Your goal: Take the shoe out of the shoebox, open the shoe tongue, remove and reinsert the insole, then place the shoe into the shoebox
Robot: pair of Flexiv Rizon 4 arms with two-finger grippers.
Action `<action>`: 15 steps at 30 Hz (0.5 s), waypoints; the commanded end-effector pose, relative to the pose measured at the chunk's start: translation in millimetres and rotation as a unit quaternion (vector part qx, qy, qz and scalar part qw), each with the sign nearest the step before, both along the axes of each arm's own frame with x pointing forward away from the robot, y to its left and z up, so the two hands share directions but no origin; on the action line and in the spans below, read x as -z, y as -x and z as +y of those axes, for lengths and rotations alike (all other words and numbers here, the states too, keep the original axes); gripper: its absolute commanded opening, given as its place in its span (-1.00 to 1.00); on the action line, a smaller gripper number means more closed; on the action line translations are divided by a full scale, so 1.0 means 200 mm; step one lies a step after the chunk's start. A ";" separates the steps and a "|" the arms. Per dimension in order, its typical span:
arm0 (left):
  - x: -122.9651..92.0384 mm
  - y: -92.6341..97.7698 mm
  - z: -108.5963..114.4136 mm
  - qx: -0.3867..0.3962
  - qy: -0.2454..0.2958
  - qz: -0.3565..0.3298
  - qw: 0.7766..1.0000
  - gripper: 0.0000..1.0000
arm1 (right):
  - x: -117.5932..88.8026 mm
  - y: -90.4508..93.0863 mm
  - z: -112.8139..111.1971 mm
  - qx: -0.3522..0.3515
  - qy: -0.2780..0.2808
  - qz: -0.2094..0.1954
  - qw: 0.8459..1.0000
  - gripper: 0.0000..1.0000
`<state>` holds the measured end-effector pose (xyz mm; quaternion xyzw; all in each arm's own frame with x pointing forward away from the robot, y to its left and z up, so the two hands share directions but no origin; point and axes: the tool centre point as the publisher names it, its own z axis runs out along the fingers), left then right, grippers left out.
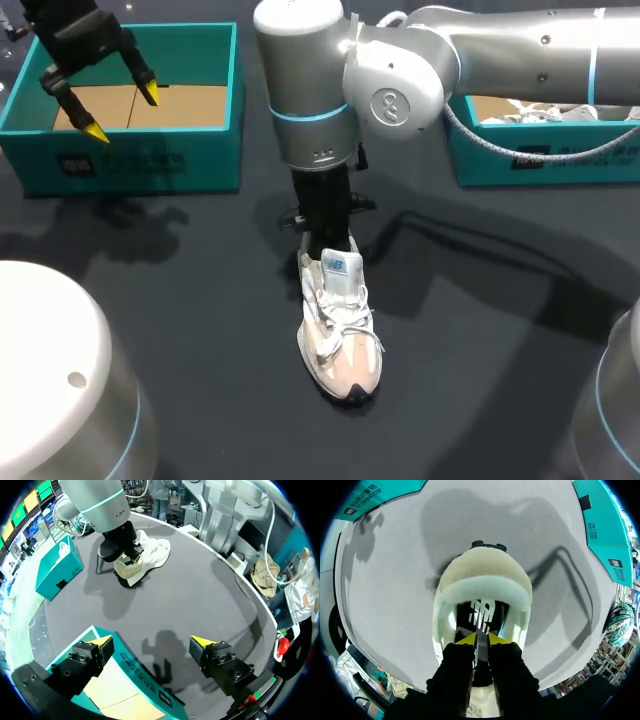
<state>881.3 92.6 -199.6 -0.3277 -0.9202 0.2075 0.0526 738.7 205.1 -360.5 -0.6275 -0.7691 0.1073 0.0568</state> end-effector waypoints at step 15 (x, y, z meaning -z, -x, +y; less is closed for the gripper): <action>0.00 0.00 0.00 0.000 -0.001 0.000 1.000 1.00 | -0.04 0.05 0.04 0.013 0.007 0.019 1.000 1.00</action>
